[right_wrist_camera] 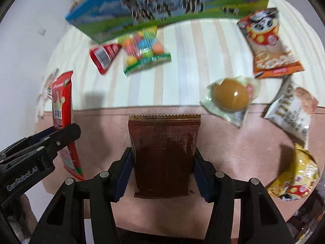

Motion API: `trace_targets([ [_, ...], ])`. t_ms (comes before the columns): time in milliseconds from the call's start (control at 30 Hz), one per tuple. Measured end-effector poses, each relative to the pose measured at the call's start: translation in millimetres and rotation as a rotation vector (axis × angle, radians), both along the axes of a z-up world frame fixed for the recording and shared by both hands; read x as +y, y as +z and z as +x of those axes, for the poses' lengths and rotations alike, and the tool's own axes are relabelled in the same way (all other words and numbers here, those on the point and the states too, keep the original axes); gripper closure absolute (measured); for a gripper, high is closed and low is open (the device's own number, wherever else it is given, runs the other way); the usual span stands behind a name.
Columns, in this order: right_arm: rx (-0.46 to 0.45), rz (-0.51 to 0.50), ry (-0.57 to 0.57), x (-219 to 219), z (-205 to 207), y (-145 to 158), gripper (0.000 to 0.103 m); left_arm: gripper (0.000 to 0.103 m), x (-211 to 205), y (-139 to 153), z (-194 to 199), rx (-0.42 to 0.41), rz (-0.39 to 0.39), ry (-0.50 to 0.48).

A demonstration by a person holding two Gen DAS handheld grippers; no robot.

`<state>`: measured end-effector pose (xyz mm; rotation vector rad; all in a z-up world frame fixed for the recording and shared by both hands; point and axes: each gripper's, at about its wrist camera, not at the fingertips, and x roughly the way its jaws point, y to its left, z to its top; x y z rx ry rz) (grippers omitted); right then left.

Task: Organize snacks
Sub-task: 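Carry the red packet and brown pack toward the cardboard box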

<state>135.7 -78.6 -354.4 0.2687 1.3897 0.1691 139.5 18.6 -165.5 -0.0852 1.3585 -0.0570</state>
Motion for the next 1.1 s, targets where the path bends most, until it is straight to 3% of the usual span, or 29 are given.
trace_targets([
  [100,-0.045,0.015,-0.006,-9.5,8.0,20.5,0.044,0.055,-7.5,32.1,29.4,-0.052,-0.059,-0.02],
  [167,-0.082,0.029,-0.018,-21.9,11.1,40.0,0.044,0.055,-6.9,34.8,76.0,-0.084,-0.074,-0.038],
  [367,-0.184,0.068,-0.064,-56.8,42.6,93.3,0.044,0.055,-24.0,70.5,123.0,-0.151,-0.141,-0.061],
  [433,-0.218,0.08,-0.08,-72.8,66.8,111.6,0.044,0.055,-33.7,74.5,143.5,-0.157,-0.158,-0.066],
  [467,-0.235,0.081,-0.088,-72.4,94.3,109.6,0.044,0.055,-34.3,79.9,152.7,-0.16,-0.173,-0.062],
  [667,-0.3,0.05,-0.117,-94.9,171.2,131.2,0.044,0.055,-37.2,97.4,221.6,-0.163,-0.191,-0.054],
  [867,-0.278,-0.018,-0.138,-116.8,261.4,128.0,0.044,0.055,-30.7,76.8,318.8,-0.095,-0.157,-0.021],
  [1100,-0.19,-0.093,-0.158,-131.7,352.3,92.6,0.044,0.055,-19.5,25.6,408.4,0.028,-0.105,0.018],
])
